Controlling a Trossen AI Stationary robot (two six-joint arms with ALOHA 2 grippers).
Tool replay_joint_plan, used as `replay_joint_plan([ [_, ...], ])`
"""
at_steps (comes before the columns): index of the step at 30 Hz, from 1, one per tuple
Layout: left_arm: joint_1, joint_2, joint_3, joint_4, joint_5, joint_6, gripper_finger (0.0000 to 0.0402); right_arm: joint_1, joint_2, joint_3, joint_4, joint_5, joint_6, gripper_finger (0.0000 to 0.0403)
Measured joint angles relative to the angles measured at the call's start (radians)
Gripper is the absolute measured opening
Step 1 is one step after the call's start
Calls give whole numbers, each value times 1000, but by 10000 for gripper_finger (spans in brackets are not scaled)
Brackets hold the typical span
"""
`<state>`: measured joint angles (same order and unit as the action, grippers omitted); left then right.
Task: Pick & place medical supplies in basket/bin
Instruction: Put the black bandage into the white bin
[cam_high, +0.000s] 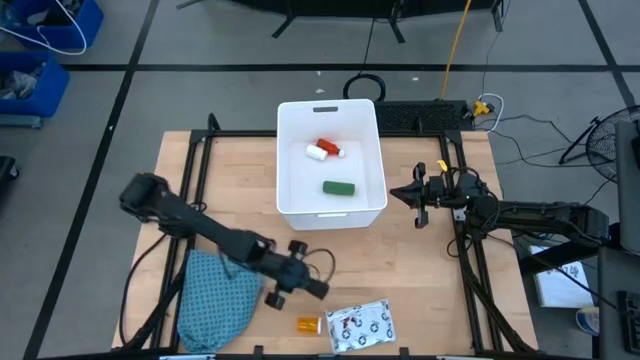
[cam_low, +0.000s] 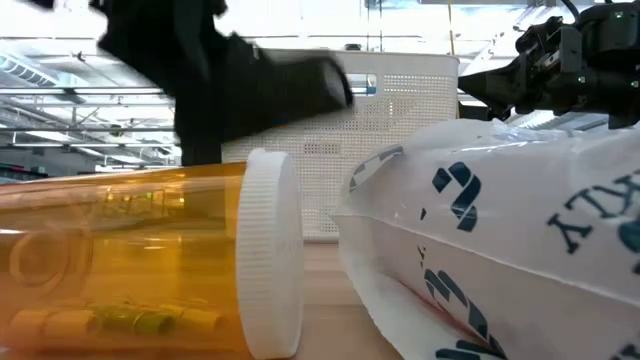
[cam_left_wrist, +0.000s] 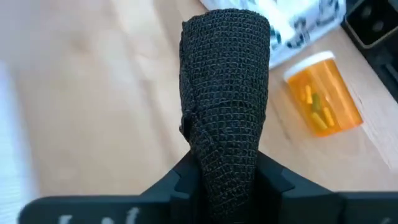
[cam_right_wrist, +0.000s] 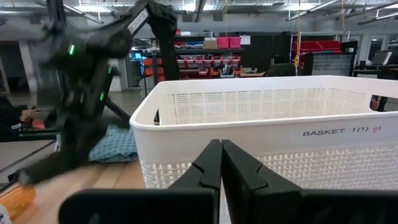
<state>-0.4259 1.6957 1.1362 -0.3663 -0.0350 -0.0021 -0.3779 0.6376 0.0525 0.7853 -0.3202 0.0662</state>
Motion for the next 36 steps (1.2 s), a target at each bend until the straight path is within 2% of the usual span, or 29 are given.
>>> replay_joint_plan([
  [5, 0, -224, 0, -98, -106, 80, 116, 0, 0, 0, -5, 0, 0, 0],
  [11, 10, -525, -63, -85, -195, 245, 108, 0, 0, 0, -5, -1, 1, 0],
  [14, 46, -686, -157, -4, -239, 276, 98, 0, 0, 0, -4, -1, -6, 0],
  [20, 187, -971, -447, 261, -351, 323, 94, 0, 0, 0, -8, -1, -16, 0],
  [25, 319, -1126, -653, 397, -353, 293, 94, 0, 0, 0, -4, 0, -26, 0],
  [29, 396, -1204, -797, 527, -342, 240, 93, 0, 0, 0, -2, 0, -55, 0],
  [32, 450, -1236, -874, 568, -346, 188, 93, 0, 0, 0, 13, 0, -93, 0],
  [36, 519, -1254, -911, 586, -349, 110, 93, 0, 0, 0, 51, 0, -54, 0],
])
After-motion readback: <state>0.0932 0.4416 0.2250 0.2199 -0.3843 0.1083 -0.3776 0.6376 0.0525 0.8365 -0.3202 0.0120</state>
